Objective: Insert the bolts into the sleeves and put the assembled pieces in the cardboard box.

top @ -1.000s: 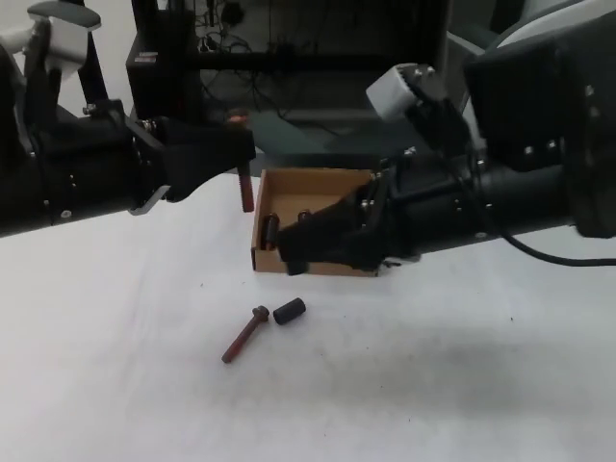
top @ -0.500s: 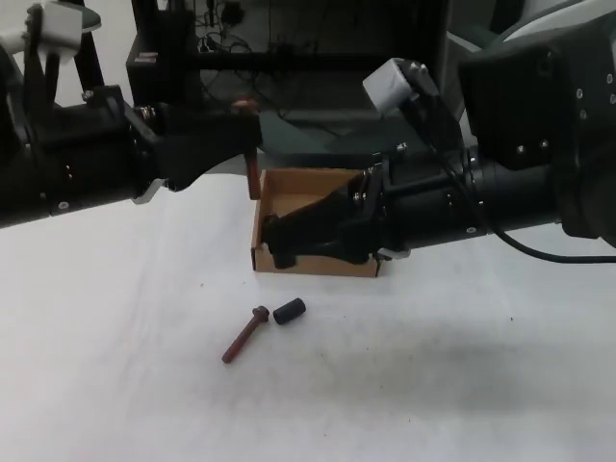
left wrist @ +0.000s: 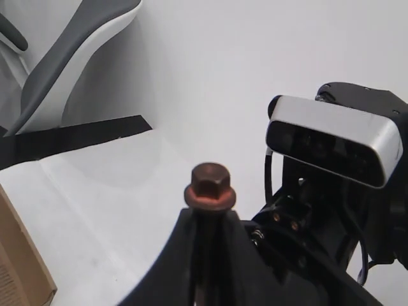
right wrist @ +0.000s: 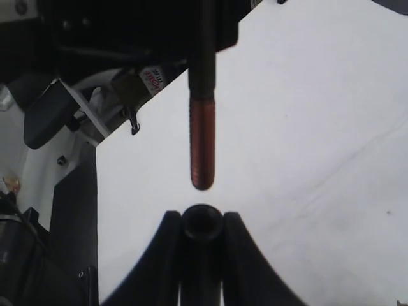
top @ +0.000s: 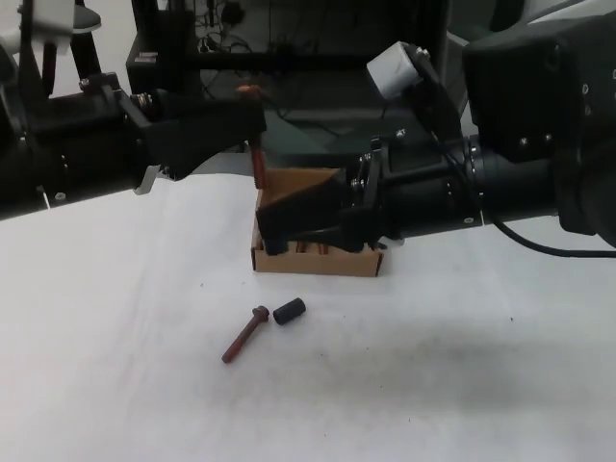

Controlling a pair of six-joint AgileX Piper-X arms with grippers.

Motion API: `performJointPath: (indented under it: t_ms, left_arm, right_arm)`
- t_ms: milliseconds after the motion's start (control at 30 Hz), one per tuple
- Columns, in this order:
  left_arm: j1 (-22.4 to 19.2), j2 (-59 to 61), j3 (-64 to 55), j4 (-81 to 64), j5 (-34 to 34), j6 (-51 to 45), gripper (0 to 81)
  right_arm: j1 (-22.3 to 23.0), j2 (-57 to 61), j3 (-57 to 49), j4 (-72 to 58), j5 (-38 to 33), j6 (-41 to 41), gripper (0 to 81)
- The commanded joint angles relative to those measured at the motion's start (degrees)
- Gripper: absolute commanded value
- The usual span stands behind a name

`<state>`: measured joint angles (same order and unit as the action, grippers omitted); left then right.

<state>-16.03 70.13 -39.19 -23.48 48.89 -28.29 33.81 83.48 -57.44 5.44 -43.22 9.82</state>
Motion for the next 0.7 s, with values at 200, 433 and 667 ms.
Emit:
performJointPath:
  t_ms: [200,433,667]
  left_arm:
    - [0.1,-0.2,-0.7,-2.6,1.7,0.2,1.7]
    - [0.1,-0.2,-0.7,-2.6,1.8,0.2,1.7]
    - [0.1,-0.2,-0.7,-2.6,1.8,-0.4,1.7]
  right_arm:
    - [-0.1,-0.2,-0.1,-4.5,-1.3,2.8,0.6]
    - [-0.1,-0.2,-0.1,-5.4,-1.3,3.2,0.6]
    - [-0.1,-0.2,-0.2,-7.8,-1.3,4.5,0.6]
